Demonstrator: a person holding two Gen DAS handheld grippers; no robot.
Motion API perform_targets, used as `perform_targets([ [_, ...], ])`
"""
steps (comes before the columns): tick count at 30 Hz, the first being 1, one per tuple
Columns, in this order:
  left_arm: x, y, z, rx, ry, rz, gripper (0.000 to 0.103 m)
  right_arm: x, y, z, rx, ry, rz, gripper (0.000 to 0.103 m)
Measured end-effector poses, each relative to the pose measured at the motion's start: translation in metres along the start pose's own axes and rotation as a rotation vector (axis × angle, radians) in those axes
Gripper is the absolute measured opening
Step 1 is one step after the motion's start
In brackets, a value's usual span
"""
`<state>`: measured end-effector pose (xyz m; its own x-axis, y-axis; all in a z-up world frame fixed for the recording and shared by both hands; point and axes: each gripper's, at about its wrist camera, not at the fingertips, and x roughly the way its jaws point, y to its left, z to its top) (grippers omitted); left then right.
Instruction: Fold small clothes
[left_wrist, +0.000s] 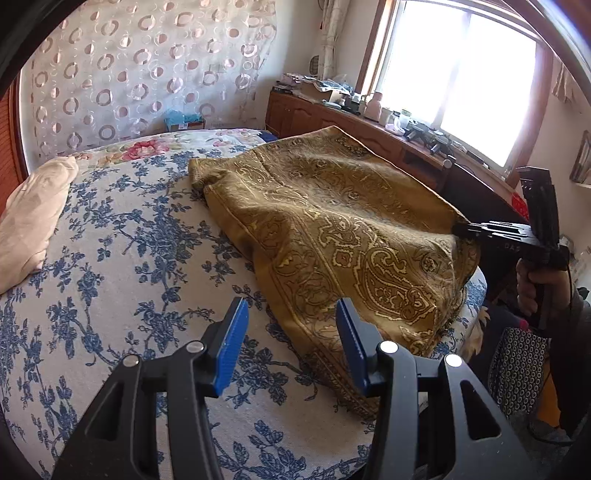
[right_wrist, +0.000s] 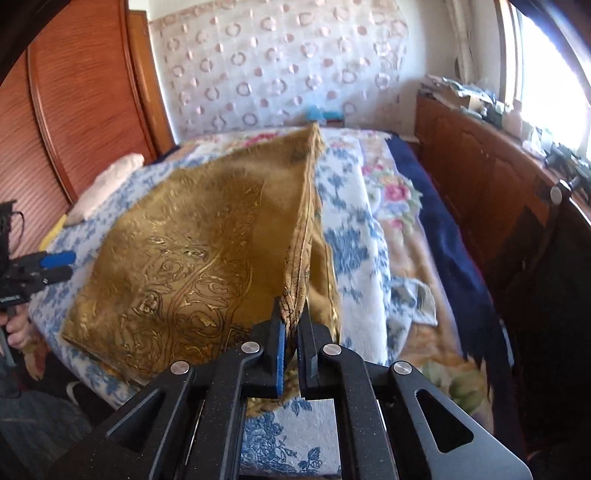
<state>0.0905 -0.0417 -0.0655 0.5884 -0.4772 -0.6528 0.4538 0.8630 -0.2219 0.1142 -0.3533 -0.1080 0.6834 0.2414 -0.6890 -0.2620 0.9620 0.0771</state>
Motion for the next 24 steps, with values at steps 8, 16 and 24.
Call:
perform_targets([
  [8,0.016,-0.008,-0.01,0.001,0.061,-0.018,0.048,0.025,-0.009,-0.006,0.019,0.01,-0.081,0.057],
  [16,0.022,-0.017,-0.02,0.001,0.092,-0.047,0.048,0.036,-0.015,-0.012,0.069,0.044,-0.023,0.058],
  [24,0.023,-0.023,-0.021,0.022,0.091,-0.039,0.048,0.034,-0.004,-0.016,0.047,0.046,-0.008,0.044],
])
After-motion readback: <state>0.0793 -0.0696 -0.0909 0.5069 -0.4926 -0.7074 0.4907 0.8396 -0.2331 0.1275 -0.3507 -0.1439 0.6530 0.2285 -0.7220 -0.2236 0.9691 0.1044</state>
